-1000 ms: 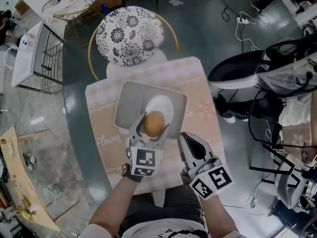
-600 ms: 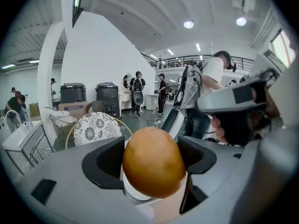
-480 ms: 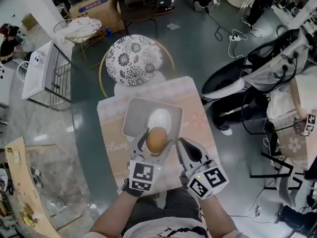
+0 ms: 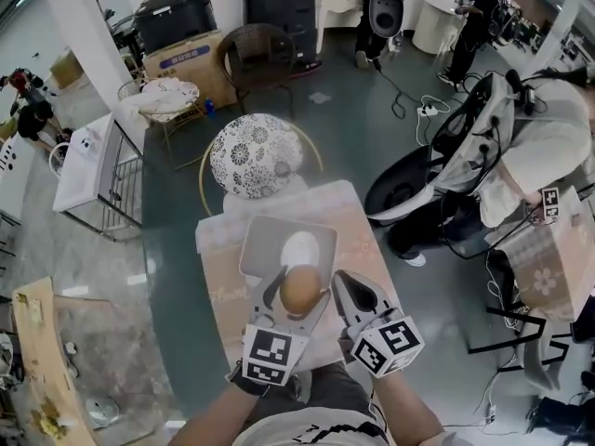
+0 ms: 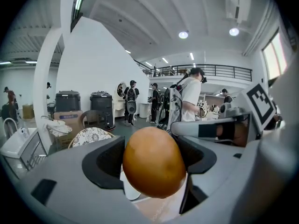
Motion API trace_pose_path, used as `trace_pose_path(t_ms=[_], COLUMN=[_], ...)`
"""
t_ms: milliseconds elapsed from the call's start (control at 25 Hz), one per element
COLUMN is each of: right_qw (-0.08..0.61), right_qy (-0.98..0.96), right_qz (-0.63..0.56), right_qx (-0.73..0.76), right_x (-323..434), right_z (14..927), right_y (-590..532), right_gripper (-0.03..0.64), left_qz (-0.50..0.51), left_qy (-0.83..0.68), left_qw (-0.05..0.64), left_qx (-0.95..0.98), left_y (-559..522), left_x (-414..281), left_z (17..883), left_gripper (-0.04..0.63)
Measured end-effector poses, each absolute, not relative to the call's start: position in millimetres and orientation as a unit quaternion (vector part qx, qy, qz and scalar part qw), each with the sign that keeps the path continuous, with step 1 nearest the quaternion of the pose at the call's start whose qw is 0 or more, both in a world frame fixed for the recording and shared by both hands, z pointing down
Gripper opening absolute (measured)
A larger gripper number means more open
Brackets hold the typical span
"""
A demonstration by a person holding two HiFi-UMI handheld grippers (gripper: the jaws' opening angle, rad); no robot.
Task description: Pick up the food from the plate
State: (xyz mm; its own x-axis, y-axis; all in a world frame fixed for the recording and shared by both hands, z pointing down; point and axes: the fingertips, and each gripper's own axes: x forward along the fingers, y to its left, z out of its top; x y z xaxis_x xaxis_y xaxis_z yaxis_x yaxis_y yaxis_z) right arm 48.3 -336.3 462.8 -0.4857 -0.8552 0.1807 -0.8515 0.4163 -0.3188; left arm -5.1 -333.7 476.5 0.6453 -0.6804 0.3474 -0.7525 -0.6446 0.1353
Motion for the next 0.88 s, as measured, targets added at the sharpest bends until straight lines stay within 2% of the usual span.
trace_pose_path(t_ms=[560, 880], right_qw=[0.017, 0.000], right_qy=[0.841, 0.853], right_qz=[-0.151, -0.125], right_qx=[-0.519, -0.506], right_x=[37, 12], right_z=[402, 382], right_y=[-300, -287], right_gripper=[0.017, 0.015], left_qz=[0.110, 0.091], left_qy=[-0.385, -0.390], left_qw=[0.113, 0.104], left_qx=[0.909, 0.910], left_y=[-284, -274], left_x=[-29, -45], left_z=[406, 384], left_gripper=[0.351, 0.351])
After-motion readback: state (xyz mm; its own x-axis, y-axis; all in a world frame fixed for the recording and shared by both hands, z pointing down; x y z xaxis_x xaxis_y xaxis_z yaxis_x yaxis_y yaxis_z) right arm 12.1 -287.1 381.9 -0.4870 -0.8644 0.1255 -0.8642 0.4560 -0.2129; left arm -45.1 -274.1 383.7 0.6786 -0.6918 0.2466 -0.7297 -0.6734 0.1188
